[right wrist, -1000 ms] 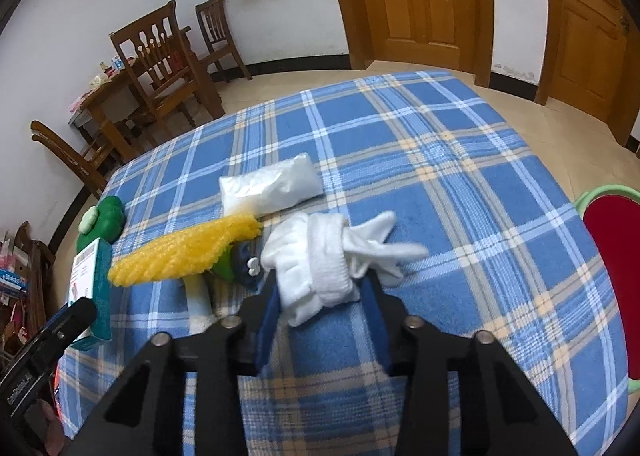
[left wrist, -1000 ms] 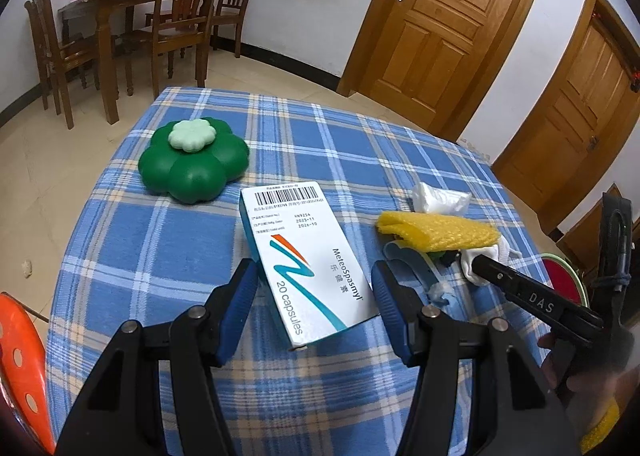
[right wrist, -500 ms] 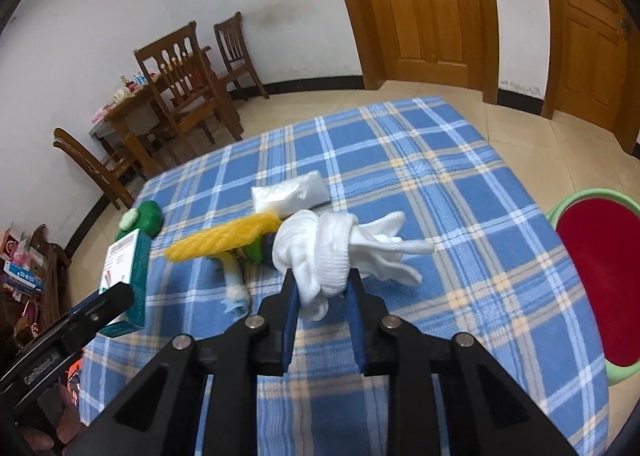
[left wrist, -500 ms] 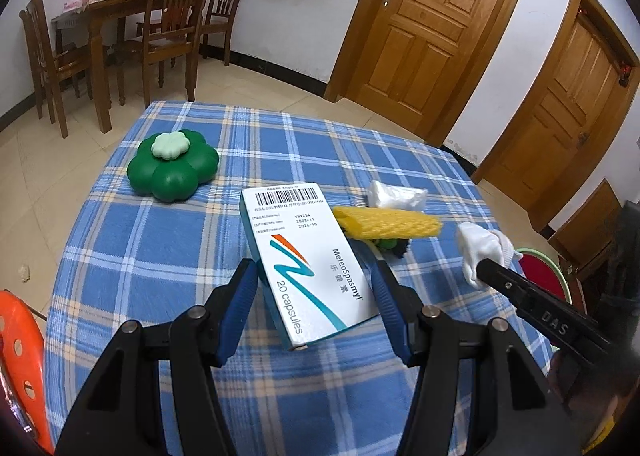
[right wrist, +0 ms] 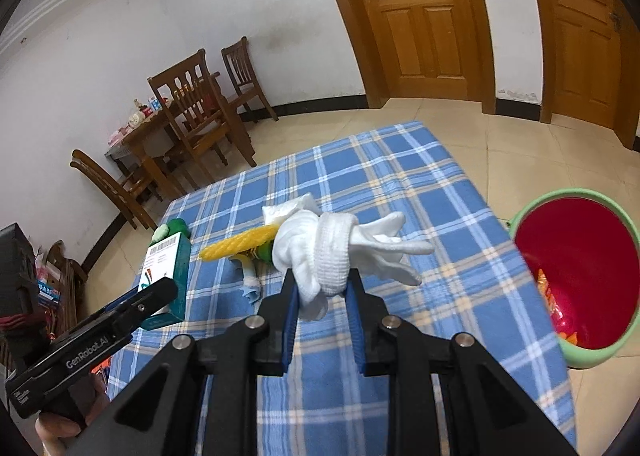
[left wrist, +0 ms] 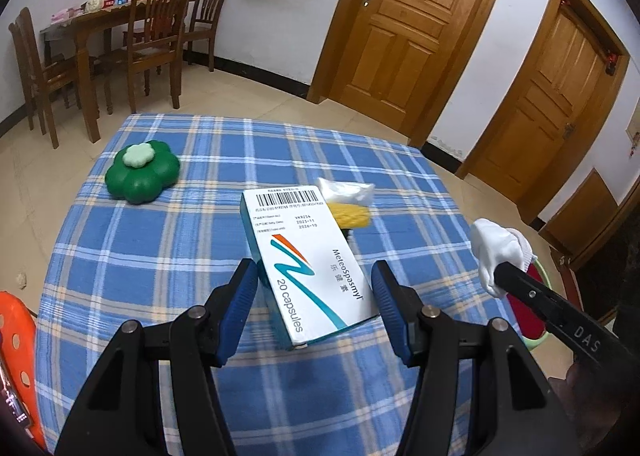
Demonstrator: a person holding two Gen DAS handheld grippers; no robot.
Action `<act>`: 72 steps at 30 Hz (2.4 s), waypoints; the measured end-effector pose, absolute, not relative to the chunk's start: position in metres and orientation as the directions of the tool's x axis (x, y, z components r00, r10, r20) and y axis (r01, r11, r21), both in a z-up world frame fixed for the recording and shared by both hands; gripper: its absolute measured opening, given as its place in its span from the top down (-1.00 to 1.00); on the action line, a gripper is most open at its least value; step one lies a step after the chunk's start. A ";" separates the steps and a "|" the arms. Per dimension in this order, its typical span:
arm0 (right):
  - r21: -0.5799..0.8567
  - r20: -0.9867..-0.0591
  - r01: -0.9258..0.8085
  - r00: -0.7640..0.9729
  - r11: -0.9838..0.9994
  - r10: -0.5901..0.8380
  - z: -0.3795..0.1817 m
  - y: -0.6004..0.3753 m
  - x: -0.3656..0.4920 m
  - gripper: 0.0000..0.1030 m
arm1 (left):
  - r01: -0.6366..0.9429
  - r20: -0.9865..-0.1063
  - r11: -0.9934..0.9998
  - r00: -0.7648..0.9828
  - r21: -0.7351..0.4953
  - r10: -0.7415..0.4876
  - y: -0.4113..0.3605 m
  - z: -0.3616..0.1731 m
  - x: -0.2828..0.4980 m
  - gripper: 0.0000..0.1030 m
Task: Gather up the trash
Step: 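Carry the medicine box and white gloves over the red bin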
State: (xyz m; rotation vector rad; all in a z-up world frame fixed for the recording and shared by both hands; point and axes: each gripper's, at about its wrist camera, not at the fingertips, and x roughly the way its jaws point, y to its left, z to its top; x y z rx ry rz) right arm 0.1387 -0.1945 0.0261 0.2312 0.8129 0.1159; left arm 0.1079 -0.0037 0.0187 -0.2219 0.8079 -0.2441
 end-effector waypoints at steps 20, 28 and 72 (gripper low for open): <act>0.290 -0.672 0.055 0.723 0.956 0.162 0.037 -0.254 0.106 0.52 | 0.138 -0.716 0.950 0.629 -0.280 -0.303 -0.033 0.017 0.103 0.10; 0.318 -0.676 0.082 0.719 0.945 0.165 0.030 -0.268 0.098 0.52 | 0.080 -0.769 0.961 0.584 -0.266 -0.262 -0.026 -0.004 0.104 -0.16; 0.346 -0.690 0.122 0.705 0.930 0.164 0.016 -0.289 0.086 0.51 | 0.095 -0.846 0.979 0.492 -0.180 -0.204 -0.044 -0.054 0.098 -0.06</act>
